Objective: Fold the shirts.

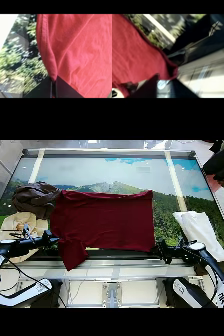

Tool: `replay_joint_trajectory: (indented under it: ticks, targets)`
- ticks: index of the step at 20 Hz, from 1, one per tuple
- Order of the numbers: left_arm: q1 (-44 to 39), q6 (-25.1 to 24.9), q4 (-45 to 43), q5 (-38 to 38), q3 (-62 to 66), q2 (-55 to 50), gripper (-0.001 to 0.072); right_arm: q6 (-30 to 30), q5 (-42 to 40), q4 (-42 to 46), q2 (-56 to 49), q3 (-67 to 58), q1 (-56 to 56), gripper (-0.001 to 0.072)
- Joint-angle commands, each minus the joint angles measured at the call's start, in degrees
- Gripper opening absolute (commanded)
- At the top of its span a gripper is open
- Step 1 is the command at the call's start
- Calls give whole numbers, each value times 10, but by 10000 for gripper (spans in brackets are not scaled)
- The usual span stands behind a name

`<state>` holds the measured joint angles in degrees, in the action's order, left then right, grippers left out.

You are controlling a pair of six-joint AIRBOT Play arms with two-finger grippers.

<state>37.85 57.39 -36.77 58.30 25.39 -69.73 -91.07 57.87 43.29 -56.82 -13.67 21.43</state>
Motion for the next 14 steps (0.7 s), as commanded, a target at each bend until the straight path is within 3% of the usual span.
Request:
replay_joint_trajectory:
  ticks: [1,2,8,11,14]
  targets:
    - [0,0,0,0,1,0,17,23,-56,-45,-11,-7,-31,51]
    - [0,0,0,0,1,0,17,29,-56,-42,-11,-17,-31,10]
    - [1,0,34,80,32,89,16,121,47,-38,62,-171,-31,10]
    - [9,0,149,135,76,217,16,129,105,-19,150,-303,-31,11]
    - [38,1,283,147,146,363,15,127,140,67,239,-451,-31,11]
